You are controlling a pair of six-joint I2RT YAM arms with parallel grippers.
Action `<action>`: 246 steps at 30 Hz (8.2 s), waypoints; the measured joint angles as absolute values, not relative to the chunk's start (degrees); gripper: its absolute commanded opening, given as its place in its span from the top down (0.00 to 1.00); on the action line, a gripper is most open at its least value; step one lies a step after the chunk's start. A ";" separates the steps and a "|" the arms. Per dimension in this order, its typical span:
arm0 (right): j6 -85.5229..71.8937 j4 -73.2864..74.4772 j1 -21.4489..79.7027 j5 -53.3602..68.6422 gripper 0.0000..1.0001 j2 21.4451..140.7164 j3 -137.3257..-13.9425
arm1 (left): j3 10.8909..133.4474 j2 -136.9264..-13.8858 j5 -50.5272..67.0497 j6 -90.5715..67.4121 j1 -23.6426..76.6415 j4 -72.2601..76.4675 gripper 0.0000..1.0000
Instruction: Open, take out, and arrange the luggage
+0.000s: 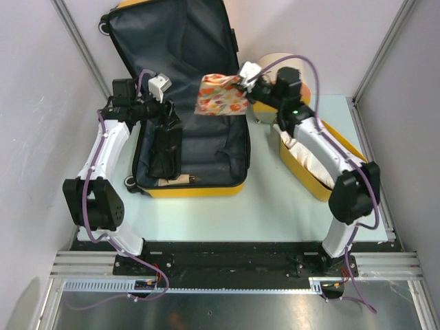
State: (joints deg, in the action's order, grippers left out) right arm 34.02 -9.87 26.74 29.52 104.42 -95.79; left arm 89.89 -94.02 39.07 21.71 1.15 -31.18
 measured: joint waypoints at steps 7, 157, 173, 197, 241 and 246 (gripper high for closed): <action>30.15 2.57 17.12 28.64 1.00 93.97 -95.70 | 89.91 -95.68 41.23 20.60 1.15 -31.16 0.23; -8.45 14.81 20.05 19.94 0.30 123.55 -100.01 | 73.47 -108.25 20.82 51.53 12.45 -47.11 0.58; -8.51 14.63 12.82 26.92 0.19 118.08 -99.92 | 72.97 -99.46 22.98 48.73 13.65 -46.06 1.00; -22.79 8.97 4.49 17.28 0.49 115.28 -102.67 | 85.62 -95.09 31.97 32.88 13.65 -45.54 1.00; -23.86 14.09 1.63 19.68 0.13 98.78 -85.76 | 103.46 -102.50 40.99 20.10 16.10 -44.18 1.00; -19.64 12.86 0.01 27.03 0.17 90.24 -82.19 | 109.80 -104.57 44.36 15.42 17.19 -41.32 1.00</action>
